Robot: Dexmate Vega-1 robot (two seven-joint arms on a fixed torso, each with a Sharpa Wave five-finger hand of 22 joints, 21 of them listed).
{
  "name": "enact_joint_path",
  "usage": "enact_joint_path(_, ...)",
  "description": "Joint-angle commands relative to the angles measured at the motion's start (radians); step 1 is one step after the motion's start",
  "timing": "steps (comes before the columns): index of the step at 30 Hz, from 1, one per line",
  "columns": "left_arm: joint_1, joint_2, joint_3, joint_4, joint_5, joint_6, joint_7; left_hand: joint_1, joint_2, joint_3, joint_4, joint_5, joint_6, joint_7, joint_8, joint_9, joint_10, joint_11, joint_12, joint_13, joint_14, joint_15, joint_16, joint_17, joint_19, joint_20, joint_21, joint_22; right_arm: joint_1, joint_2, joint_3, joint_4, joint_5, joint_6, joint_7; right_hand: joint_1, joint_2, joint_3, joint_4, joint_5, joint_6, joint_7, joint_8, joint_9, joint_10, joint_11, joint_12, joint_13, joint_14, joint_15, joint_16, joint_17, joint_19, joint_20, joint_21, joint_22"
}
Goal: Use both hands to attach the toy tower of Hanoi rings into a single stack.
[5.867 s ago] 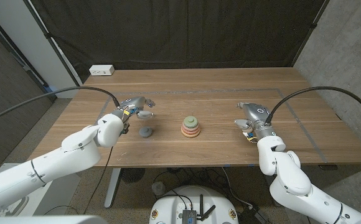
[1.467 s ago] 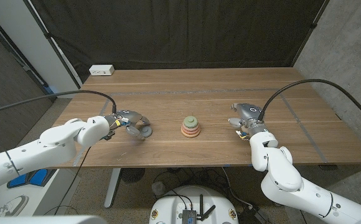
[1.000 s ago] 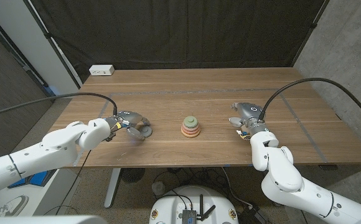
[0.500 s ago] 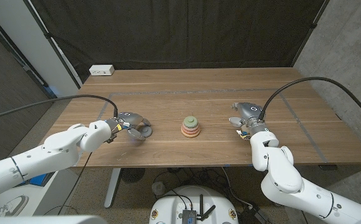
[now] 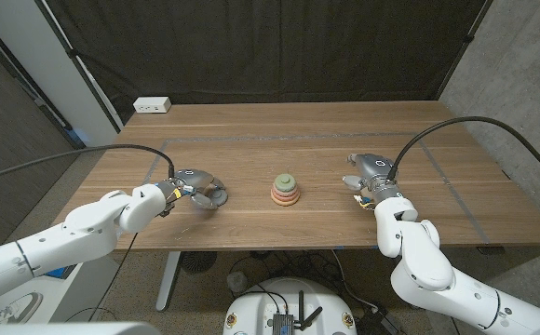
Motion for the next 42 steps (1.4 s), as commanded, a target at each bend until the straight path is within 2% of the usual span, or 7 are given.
enact_joint_path(1, 0.036, 0.002, -0.015, -0.019, -0.020, 0.030, 0.030, 0.027, 0.008, 0.012, -0.003, 0.004, 0.028, 0.004, 0.009, 0.004, 0.050, -0.017, 0.012, 0.004, 0.018, -0.096, 0.011, 0.003, 0.024, -0.112, 0.015, 0.004, -0.003, 0.002, 0.013, 0.010, 0.027, 0.022, -0.019, -0.009, 0.005, 0.008, 0.003, 0.008, 0.011, -0.004, -0.002, 0.003, 0.013, 0.001, 0.010, 0.002, 0.001, -0.024, 0.000, 0.003, -0.004, -0.037, -0.002, 0.002)
enact_joint_path(17, 0.037, -0.001, -0.026, -0.022, -0.063, 0.051, 0.035, 0.064, 0.033, 0.025, -0.003, 0.008, 0.097, 0.014, 0.021, 0.008, 0.131, -0.021, 0.034, 0.014, 0.062, -0.097, 0.025, 0.015, 0.049, -0.124, 0.034, 0.004, 0.004, 0.005, 0.005, 0.009, 0.018, 0.018, -0.021, -0.014, 0.008, 0.011, 0.001, 0.010, 0.011, -0.003, -0.003, 0.003, 0.016, 0.001, 0.009, 0.003, 0.000, -0.025, 0.000, 0.003, -0.004, -0.038, -0.003, 0.002)
enact_joint_path(26, 0.014, 0.009, -0.029, -0.053, -0.068, 0.108, -0.013, 0.074, 0.036, 0.029, -0.004, 0.010, 0.101, 0.012, 0.017, 0.010, 0.136, -0.023, 0.033, 0.020, 0.069, -0.097, 0.026, 0.021, 0.047, -0.126, 0.036, 0.003, 0.006, 0.011, 0.000, 0.007, 0.007, 0.012, -0.017, -0.016, 0.009, 0.012, 0.001, 0.011, 0.009, -0.003, -0.004, 0.003, 0.017, 0.001, 0.009, 0.004, 0.001, -0.024, 0.001, 0.004, -0.004, -0.038, -0.003, 0.002)
enact_joint_path(42, -0.009, 0.018, -0.041, -0.066, -0.083, 0.093, -0.001, 0.087, 0.034, 0.030, -0.004, 0.013, 0.119, 0.007, 0.015, 0.013, 0.156, -0.031, 0.033, 0.026, 0.071, -0.097, 0.021, 0.022, 0.049, -0.127, 0.043, 0.003, 0.008, 0.023, 0.002, 0.011, -0.003, 0.019, -0.021, -0.020, 0.011, 0.015, -0.002, 0.013, 0.015, 0.000, -0.003, 0.003, 0.021, 0.002, 0.008, 0.004, -0.001, -0.025, -0.002, 0.002, -0.004, -0.038, -0.004, 0.002)
